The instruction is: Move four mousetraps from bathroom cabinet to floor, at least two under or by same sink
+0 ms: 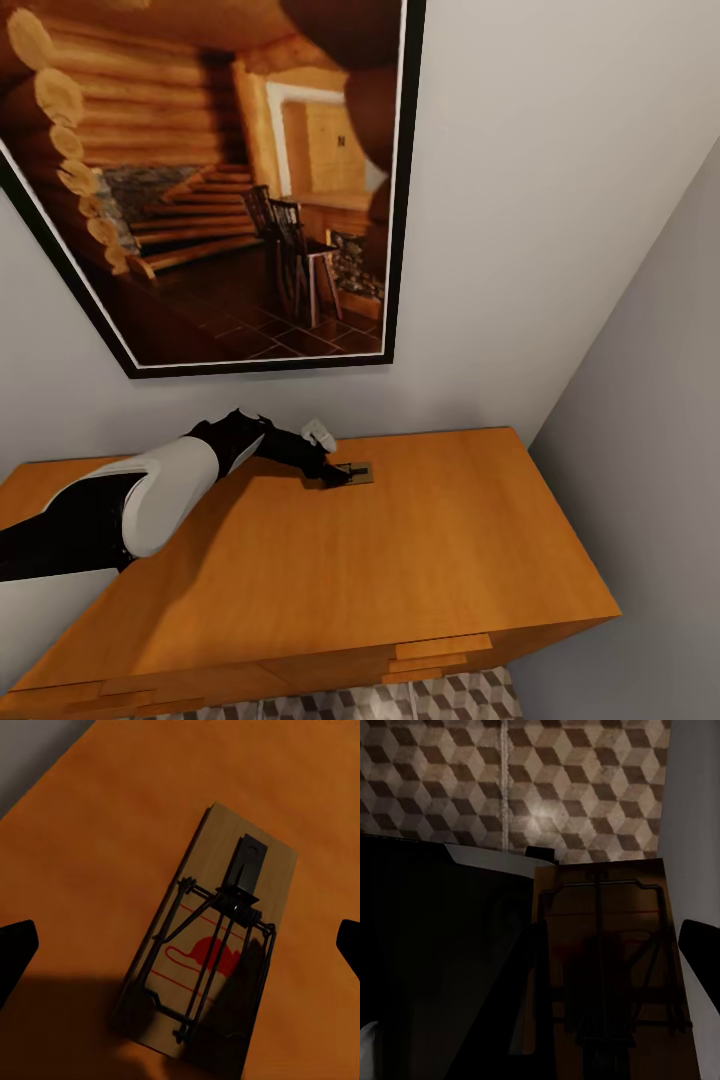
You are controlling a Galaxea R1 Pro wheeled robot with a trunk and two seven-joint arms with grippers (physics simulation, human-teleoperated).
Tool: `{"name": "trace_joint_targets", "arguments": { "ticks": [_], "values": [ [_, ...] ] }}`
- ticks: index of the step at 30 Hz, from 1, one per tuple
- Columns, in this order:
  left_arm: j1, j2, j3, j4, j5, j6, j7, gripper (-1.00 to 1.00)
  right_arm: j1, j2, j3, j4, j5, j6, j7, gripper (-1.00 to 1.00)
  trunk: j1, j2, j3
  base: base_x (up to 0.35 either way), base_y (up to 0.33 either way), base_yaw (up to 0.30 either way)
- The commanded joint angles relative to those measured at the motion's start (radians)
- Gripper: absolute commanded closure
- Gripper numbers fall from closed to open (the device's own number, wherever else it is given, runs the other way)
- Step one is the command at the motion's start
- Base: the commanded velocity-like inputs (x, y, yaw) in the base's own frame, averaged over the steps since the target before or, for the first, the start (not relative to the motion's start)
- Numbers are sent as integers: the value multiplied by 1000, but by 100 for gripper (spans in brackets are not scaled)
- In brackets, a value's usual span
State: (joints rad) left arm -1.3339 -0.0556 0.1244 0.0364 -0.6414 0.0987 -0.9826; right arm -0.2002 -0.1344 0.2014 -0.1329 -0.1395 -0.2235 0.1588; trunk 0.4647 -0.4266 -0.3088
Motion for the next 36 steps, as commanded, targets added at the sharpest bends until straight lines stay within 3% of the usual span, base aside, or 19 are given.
{"name": "trace_joint_targets", "arguments": {
  "ticks": [1,36],
  "values": [
    [0,0,-20,3,-14,10,-2,-100,-1,-1,6,1,-11,-3,4,100,1,-1,-2,0,0,0],
    [-1,-15,-20,3,-34,10,-2,-100,-1,-1,7,1,-11,-3,4,100,1,-1,-2,0,0,0]
  ]
}}
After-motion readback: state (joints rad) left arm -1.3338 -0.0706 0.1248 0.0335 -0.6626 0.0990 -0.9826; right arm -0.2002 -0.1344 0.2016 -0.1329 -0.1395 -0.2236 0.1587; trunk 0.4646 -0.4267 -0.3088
